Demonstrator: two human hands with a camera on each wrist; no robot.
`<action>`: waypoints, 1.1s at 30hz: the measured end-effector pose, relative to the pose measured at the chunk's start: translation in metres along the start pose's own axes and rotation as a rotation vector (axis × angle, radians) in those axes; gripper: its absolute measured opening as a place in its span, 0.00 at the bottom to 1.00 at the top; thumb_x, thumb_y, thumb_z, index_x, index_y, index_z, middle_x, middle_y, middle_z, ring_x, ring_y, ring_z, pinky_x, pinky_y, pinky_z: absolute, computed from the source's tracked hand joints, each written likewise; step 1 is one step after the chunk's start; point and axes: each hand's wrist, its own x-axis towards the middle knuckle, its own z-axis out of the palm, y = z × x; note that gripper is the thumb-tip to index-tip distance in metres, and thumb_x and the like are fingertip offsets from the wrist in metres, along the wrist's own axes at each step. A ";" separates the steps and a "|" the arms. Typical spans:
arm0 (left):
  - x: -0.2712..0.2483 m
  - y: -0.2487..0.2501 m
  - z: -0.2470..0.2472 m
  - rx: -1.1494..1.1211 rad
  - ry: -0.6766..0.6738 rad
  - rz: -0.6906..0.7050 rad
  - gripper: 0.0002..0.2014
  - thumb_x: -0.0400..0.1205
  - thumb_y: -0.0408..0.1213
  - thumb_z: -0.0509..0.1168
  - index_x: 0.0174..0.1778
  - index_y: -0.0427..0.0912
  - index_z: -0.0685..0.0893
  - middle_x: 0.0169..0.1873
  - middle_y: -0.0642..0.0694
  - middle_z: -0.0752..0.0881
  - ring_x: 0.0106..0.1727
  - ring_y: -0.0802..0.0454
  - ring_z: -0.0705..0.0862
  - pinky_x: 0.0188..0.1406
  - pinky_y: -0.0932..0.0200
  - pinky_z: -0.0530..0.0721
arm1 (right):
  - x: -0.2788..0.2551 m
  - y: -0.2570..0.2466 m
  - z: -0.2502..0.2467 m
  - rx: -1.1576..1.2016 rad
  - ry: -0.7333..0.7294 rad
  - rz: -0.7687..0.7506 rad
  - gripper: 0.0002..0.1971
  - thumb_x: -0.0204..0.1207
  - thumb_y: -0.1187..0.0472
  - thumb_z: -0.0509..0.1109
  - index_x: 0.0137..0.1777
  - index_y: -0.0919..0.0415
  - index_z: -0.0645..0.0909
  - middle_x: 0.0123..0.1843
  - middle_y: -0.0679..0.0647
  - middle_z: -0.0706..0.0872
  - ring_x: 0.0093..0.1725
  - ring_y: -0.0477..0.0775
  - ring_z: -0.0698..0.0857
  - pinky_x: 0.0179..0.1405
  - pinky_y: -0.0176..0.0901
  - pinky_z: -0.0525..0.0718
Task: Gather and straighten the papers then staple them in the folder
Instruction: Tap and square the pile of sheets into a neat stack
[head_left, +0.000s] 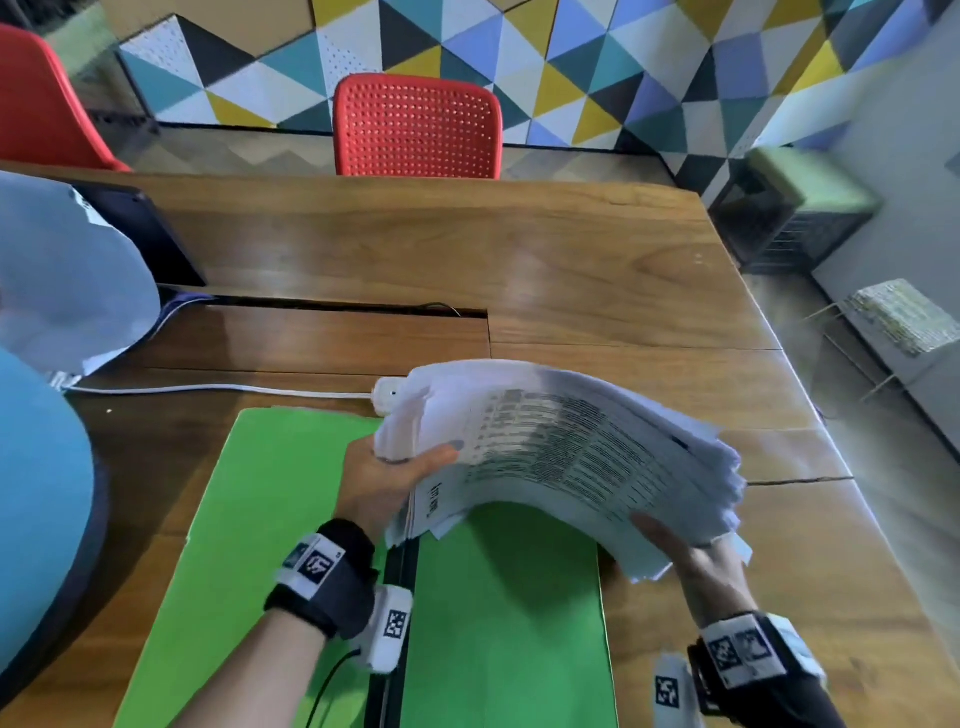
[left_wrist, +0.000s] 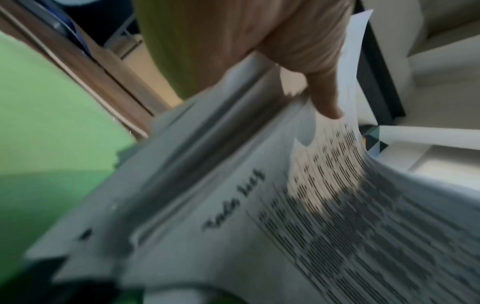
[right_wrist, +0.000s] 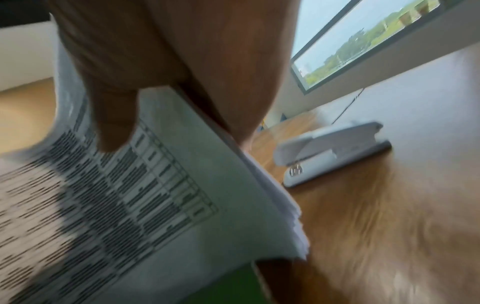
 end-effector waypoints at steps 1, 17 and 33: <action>0.001 -0.003 0.009 -0.005 0.037 0.006 0.11 0.69 0.32 0.79 0.47 0.40 0.91 0.41 0.44 0.94 0.42 0.46 0.93 0.45 0.47 0.92 | 0.001 0.001 0.006 -0.014 0.031 -0.009 0.16 0.70 0.76 0.77 0.46 0.52 0.83 0.35 0.49 0.91 0.34 0.40 0.89 0.29 0.24 0.83; 0.016 -0.009 0.031 -0.091 0.189 0.043 0.17 0.67 0.32 0.81 0.52 0.35 0.90 0.44 0.44 0.94 0.47 0.45 0.93 0.50 0.47 0.91 | 0.010 0.006 0.002 -0.067 0.194 -0.078 0.15 0.72 0.76 0.75 0.38 0.53 0.89 0.32 0.33 0.91 0.32 0.31 0.87 0.31 0.24 0.84; 0.035 0.005 0.035 0.045 0.034 0.121 0.18 0.71 0.33 0.79 0.46 0.61 0.84 0.36 0.69 0.91 0.43 0.69 0.90 0.47 0.73 0.85 | 0.013 -0.033 -0.007 -0.353 0.296 -0.607 0.05 0.78 0.67 0.70 0.48 0.67 0.86 0.49 0.62 0.88 0.49 0.50 0.87 0.49 0.40 0.86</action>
